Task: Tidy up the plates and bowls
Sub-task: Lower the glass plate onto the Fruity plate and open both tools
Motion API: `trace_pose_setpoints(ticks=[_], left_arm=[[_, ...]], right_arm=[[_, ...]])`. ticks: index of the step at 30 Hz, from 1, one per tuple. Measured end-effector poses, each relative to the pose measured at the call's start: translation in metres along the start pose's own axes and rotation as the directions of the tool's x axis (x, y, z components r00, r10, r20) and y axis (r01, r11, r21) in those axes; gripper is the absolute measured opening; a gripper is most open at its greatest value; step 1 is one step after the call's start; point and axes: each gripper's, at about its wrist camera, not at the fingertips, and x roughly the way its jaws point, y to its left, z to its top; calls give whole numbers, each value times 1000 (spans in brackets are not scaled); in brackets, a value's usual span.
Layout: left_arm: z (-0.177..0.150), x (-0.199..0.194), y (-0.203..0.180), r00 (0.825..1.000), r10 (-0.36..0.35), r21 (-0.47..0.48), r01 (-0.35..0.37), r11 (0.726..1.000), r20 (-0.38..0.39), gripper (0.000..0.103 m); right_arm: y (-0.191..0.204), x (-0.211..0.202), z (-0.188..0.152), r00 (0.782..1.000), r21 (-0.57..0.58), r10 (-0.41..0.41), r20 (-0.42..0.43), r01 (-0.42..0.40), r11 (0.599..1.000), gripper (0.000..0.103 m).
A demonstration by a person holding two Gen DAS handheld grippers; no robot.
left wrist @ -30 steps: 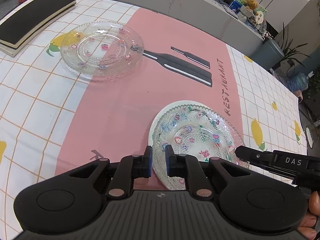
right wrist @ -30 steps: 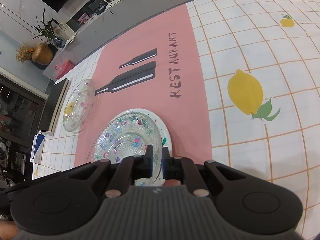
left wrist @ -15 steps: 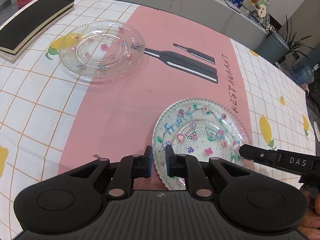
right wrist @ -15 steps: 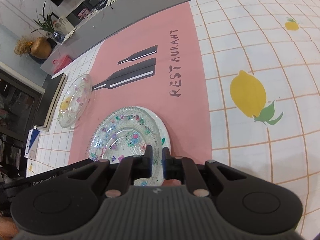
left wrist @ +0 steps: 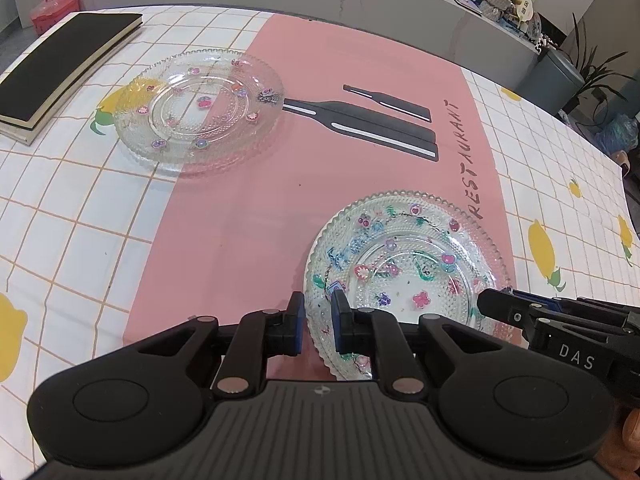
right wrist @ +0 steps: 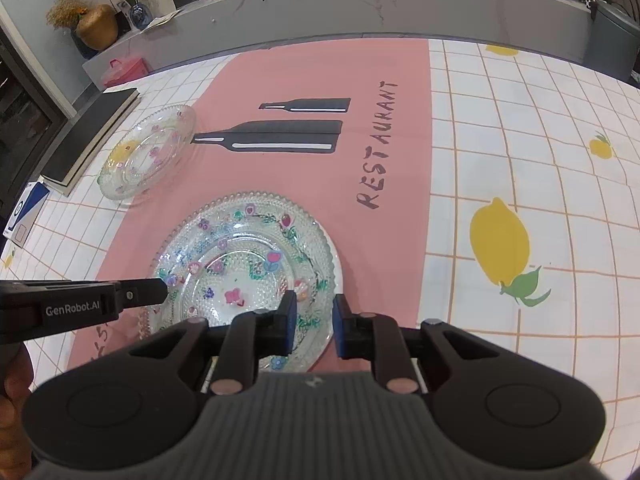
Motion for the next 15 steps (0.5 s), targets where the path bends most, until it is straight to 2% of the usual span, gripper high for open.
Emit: trace_pose_setpoints(ticks=[5, 7, 10, 12, 15], left_arm=[[0, 0, -2, 1000, 4, -3, -4, 1000, 4, 18], [0, 0, -1, 1000, -2, -11, 2, 1000, 1, 21], [1, 1, 3, 1000, -15, -36, 15, 999, 3, 21], [2, 1, 5, 1000, -14, -40, 14, 999, 1, 24], [5, -1, 9, 1000, 4, -50, -4, 999, 7, 36]], right_arm=[[9, 2, -2, 999, -62, -45, 0, 45, 997, 19], [12, 5, -5, 999, -91, -50, 2, 50, 995, 26], [15, 6, -6, 999, -111, -52, 1, 52, 993, 30], [14, 7, -5, 999, -114, -53, 1, 53, 992, 31], [12, 7, -4, 998, -109, -60, -1, 60, 992, 37]])
